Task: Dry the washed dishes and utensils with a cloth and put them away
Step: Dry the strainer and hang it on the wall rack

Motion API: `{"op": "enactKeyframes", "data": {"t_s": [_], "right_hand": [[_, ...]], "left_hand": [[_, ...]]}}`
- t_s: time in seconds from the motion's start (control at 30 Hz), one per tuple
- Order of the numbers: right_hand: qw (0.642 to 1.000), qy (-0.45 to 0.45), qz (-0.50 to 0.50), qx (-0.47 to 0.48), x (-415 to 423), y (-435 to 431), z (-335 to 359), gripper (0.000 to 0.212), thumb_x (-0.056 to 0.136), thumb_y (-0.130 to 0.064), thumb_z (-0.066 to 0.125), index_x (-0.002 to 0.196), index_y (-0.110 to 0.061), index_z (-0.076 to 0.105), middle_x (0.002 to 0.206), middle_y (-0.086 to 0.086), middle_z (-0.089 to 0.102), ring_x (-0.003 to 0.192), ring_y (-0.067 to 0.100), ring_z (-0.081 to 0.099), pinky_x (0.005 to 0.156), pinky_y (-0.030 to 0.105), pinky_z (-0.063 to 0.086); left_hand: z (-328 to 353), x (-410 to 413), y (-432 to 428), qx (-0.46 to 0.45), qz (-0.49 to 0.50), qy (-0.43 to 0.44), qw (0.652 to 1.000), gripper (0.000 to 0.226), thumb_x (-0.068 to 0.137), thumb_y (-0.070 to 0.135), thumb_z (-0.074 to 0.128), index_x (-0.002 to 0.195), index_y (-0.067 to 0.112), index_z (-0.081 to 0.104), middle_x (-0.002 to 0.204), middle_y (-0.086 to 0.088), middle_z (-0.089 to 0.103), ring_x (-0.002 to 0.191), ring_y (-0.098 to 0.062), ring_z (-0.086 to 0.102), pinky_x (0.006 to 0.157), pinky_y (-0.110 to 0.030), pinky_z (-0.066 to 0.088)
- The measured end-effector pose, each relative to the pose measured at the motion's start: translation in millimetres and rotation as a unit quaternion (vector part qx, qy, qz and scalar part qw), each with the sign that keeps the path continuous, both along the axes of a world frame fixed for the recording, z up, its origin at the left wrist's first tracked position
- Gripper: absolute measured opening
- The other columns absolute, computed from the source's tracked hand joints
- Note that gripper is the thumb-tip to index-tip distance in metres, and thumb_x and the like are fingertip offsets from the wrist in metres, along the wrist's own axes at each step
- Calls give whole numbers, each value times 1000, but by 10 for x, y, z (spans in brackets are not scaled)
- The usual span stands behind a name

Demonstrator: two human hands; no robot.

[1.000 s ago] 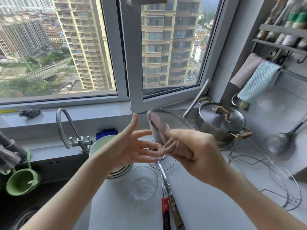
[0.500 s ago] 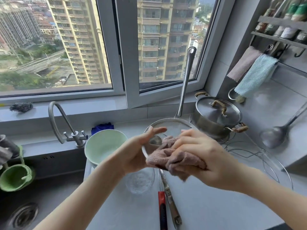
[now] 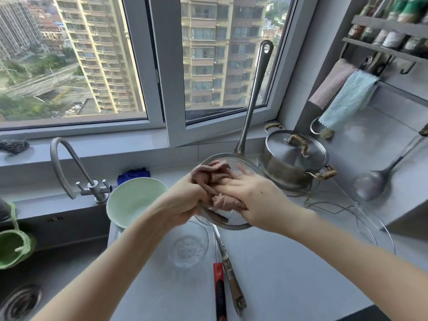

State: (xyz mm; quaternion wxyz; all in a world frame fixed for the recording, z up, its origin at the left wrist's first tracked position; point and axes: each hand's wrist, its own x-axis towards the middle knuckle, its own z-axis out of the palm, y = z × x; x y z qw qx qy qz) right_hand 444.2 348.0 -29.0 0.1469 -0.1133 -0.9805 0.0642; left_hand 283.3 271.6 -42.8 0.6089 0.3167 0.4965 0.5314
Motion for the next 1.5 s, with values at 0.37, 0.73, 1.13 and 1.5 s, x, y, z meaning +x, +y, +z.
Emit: {"op": "enactKeyframes", "data": {"t_s": [0.37, 0.73, 1.13, 1.5], "right_hand": [[974, -40, -213, -63, 195, -256, 91, 20, 85, -12, 55, 94, -25, 68, 109, 1, 70, 102, 25, 63, 96, 30, 40], [847, 140, -284, -426, -23, 87, 51, 20, 89, -28, 65, 106, -19, 63, 100, 5, 71, 91, 22, 68, 87, 44, 54], [573, 377, -406, -604, -284, 10, -297, 19, 71, 3, 69, 75, -14, 61, 63, 6, 65, 42, 13, 58, 38, 24, 48], [817, 161, -309, -459, 139, 295, 41, 21, 69, 9, 62, 80, -8, 69, 58, 6, 64, 47, 18, 60, 41, 27, 49]], "left_hand": [[35, 9, 19, -55, 49, 41, 996, 76, 73, -31, 21, 114, 23, 56, 99, -27, 66, 63, -34, 69, 39, -32, 53], [121, -19, -32, 2, 15, 110, 994, 80, 73, -35, 28, 103, 32, 59, 108, -28, 62, 71, -38, 68, 44, -41, 57], [-147, 318, 51, 87, 274, 4, 958, 77, 69, -31, 27, 106, 31, 53, 111, -18, 58, 72, -33, 69, 49, -36, 56], [59, -202, 13, 173, 143, 158, 962, 49, 102, 31, 23, 95, 14, 68, 95, -16, 73, 92, -38, 67, 84, -46, 53]]}}
